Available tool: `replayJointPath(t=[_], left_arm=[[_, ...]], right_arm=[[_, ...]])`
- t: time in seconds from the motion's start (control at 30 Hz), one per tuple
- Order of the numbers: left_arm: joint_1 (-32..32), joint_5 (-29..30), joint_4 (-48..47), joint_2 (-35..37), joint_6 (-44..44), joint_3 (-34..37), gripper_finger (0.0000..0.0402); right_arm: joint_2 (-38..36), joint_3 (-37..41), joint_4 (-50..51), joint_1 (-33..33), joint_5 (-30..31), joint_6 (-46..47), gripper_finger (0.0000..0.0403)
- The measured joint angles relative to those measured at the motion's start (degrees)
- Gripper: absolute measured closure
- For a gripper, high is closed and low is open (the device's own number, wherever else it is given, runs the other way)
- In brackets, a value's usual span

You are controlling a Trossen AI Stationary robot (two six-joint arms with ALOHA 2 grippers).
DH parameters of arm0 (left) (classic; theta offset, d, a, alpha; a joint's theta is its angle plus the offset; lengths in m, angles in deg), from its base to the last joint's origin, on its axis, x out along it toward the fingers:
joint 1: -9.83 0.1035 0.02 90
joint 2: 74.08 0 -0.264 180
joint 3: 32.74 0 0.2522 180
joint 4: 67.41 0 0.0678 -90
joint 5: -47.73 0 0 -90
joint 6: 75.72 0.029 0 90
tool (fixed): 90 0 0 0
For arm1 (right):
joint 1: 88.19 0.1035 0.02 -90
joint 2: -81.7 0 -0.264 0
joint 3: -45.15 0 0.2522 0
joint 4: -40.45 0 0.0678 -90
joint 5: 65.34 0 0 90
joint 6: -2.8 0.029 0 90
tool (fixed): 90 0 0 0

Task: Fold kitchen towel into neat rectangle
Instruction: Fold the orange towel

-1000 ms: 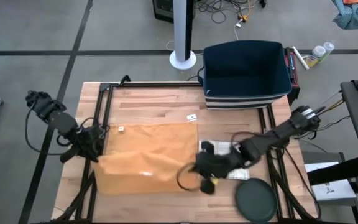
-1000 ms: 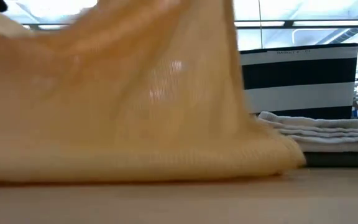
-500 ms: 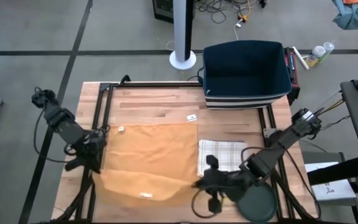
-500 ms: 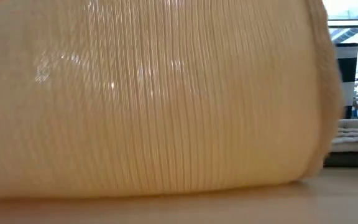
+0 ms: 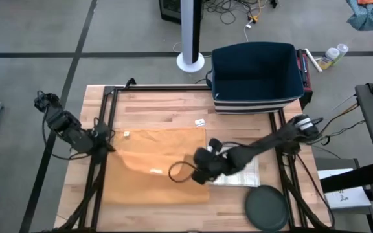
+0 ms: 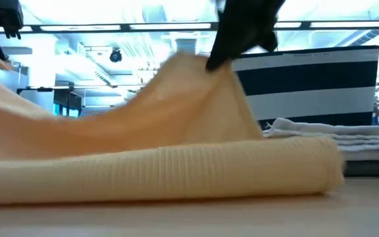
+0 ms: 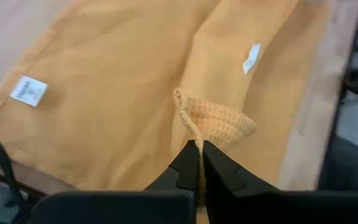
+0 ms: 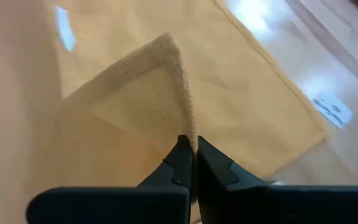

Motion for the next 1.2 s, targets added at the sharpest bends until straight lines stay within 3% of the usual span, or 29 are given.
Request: replayJointPath(t=[0.2, 0.4, 0.6, 0.7, 0.83, 0.97, 1.2], left_arm=[[-0.01, 7.51, -1.12, -0.47, -4.49, 3.43, 0.0401], [0.04, 12.15, -1.39, -0.34, -7.75, 4.35, 0.0401], [0.04, 12.00, -0.05, -2.06, -8.88, 2.10, 0.0401], [0.15, 12.34, -4.97, -3.74, -7.79, -1.00, 0.0401], [0.58, 8.11, -12.40, -5.57, -10.31, -2.45, 0.0401], [0.74, 4.37, -12.42, -4.95, -13.14, -1.38, 0.0401], [0.75, 8.44, -11.31, -6.06, -13.30, -1.18, 0.0401]], right_arm=[[4.29, 0.12, 0.32, -7.09, -2.09, 0.68, 0.0403], [7.11, 0.20, -0.14, -10.21, -2.39, -0.83, 0.0403], [7.46, 0.22, -0.71, -10.07, -2.11, -2.87, 0.0403], [7.30, 0.23, -1.96, -9.94, -1.98, -4.85, 0.0403], [7.37, 0.47, -3.93, -11.36, -1.76, -6.15, 0.0403], [7.43, 0.82, -5.69, -12.55, -1.02, -5.87, 0.0403], [7.47, 1.25, -5.09, -12.96, 1.51, -3.58, 0.0403]])
